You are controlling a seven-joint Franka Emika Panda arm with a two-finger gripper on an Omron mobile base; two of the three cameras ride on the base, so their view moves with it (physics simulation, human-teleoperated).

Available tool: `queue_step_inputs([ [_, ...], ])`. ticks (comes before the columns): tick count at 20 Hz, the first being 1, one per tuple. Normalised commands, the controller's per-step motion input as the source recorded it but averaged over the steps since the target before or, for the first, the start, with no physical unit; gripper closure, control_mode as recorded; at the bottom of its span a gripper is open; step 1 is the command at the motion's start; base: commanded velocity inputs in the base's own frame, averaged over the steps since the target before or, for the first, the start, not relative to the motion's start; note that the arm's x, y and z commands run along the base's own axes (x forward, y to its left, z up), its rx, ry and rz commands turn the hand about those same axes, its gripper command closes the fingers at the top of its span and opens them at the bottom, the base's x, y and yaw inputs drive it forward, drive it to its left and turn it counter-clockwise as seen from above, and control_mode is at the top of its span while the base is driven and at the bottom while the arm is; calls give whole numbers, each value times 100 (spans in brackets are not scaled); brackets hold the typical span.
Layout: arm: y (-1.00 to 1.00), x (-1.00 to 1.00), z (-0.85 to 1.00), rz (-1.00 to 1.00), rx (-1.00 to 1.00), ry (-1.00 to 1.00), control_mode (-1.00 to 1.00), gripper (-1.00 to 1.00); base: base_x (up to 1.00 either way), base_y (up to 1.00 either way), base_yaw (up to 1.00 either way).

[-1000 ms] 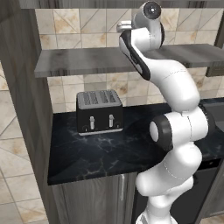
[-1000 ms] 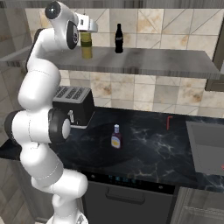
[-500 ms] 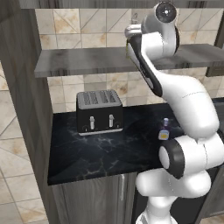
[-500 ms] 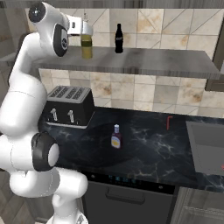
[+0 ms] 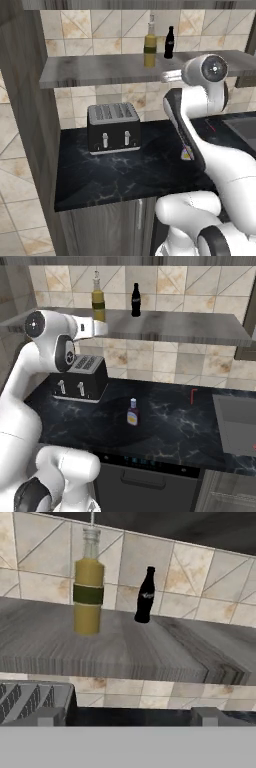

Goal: Pick the condiment bottle and oil and vinegar bottle from the counter and place them in the cabinet.

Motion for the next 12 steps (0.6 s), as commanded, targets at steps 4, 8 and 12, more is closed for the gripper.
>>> queue_step_inputs([
  [4,-43,-100,-100,0,-12,0,-100,-100,0,0,0],
  [8,-52,-78,-100,0,-12,5,-100,-100,0,0,0],
  [12,-54,-4,-69,0,-2,3,-100,-100,0,0,0],
])
